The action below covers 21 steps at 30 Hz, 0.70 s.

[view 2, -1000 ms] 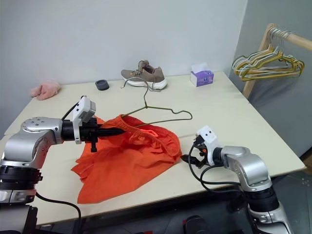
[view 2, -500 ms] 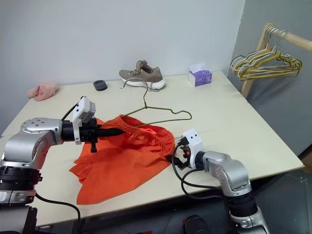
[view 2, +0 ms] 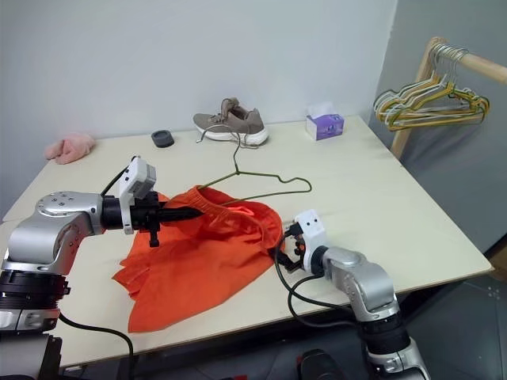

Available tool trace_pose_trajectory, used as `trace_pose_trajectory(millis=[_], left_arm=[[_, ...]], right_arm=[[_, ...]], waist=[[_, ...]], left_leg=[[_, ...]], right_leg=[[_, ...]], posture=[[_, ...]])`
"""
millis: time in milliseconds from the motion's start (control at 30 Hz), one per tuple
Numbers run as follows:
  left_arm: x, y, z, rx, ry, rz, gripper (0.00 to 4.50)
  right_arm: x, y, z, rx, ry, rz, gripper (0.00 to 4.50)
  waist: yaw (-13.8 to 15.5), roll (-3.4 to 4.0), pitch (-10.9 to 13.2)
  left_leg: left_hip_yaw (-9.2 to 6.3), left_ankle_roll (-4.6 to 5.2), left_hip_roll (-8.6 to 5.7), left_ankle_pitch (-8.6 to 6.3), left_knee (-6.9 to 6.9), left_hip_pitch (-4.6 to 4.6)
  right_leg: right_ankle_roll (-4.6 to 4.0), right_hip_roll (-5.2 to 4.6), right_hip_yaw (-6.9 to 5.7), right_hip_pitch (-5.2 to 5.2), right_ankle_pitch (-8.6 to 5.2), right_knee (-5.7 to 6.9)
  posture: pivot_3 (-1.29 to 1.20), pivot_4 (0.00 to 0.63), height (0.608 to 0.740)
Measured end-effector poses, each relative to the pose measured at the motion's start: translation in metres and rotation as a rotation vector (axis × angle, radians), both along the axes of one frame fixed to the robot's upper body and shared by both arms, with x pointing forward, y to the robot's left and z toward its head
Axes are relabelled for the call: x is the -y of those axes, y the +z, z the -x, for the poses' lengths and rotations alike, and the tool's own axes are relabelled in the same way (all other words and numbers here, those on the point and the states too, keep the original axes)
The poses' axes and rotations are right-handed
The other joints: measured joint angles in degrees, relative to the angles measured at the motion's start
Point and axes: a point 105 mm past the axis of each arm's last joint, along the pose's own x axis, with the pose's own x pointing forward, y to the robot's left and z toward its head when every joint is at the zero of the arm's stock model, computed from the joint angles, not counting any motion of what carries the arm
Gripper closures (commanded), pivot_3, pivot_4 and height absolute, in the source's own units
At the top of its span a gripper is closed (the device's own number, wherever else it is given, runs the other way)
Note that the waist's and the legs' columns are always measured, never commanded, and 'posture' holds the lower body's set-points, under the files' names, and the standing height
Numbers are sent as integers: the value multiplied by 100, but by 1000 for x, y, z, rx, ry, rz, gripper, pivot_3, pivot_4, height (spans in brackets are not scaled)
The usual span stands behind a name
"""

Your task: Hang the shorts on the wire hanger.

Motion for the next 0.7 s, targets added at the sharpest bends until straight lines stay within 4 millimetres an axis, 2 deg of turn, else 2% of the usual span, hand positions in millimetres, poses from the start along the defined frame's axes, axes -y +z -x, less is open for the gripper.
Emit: trace_pose_trajectory(millis=[100,200,333,533,700], left_arm=[[0,0,0,0,1,0,4500],[0,-1,1,-5,1,1,4500],[-2,-5,2,-14,9,0,4500],[-3,-5,2,-15,10,0,4500],[-3,-5,2,-16,8,0,4500]], right_arm=[[14,5,-17,85,-91,51,19],[38,24,-31,189,-142,93,19],[62,39,-31,219,-143,113,19],[33,27,1,47,22,-46,19],[18,22,1,17,-16,-83,19]], waist=[[1,0,0],[8,0,0],[13,-1,0],[-20,0,0],[-6,-1,-1]], left_leg=[[1,0,0,0,0,-5],[3,0,-1,0,0,-11],[0,0,0,0,-1,-13],[1,0,2,0,-1,-9],[-2,2,2,1,0,-7]], right_leg=[[0,-1,1,-3,0,-2],[0,-2,1,-6,0,-5],[-1,-2,-2,-7,-1,-5],[-3,2,0,-9,-2,6],[-3,2,-2,-8,-2,10]], posture=[[-225,0,740],[-227,0,740],[-236,0,740],[-242,0,740],[-241,0,740]])
